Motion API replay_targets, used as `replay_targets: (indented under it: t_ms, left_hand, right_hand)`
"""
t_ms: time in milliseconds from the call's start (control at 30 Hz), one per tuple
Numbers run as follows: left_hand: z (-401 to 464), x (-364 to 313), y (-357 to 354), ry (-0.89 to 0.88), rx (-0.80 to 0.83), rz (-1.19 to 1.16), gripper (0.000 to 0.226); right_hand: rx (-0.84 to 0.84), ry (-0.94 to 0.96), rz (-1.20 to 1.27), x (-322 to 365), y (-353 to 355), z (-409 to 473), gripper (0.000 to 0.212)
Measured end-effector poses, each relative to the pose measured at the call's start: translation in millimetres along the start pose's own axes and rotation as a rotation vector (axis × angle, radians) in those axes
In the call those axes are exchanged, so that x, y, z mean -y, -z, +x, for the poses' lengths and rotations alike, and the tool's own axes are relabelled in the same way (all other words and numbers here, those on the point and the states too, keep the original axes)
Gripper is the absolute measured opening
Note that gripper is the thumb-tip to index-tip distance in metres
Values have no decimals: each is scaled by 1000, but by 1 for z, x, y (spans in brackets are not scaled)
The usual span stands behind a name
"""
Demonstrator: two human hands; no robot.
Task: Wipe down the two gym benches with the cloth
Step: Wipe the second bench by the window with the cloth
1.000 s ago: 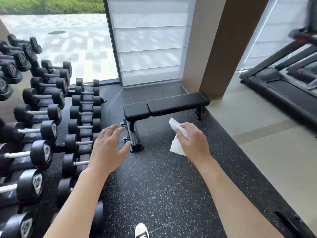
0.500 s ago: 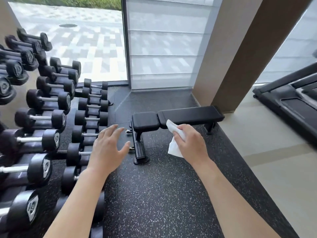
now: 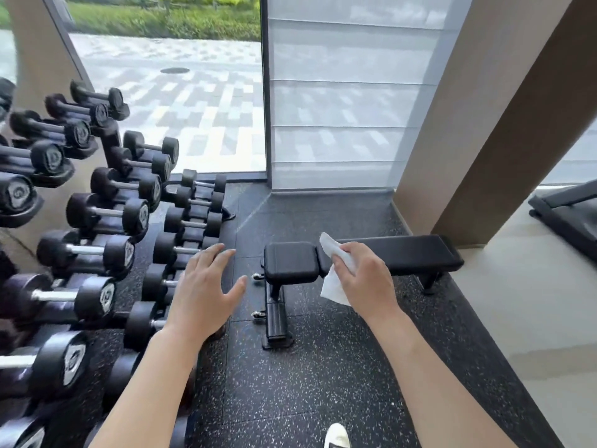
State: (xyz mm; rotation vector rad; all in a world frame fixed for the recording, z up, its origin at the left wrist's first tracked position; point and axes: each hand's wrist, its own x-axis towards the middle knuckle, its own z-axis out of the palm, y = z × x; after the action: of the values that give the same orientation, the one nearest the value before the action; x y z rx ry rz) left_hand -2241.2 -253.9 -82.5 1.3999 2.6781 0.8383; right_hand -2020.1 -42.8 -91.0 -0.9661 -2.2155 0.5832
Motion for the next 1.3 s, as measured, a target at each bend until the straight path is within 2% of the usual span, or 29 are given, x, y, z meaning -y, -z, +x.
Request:
replay_targets:
  t_ms: [333, 533, 767, 1300]
  left_hand:
    - [136, -61, -55, 40, -16, 38, 61]
    - [189, -56, -74, 77, -6, 52, 61]
    - [255, -12, -94, 89, 2, 26, 60]
    - [447, 160, -112, 75, 112, -54, 62]
  right_hand:
    - [66, 25, 72, -84, -4, 153, 22]
    - [94, 22, 97, -105, -30, 208, 18]
    - [149, 4, 68, -106, -88, 264, 19]
    - [208, -71, -58, -50, -260, 409, 20]
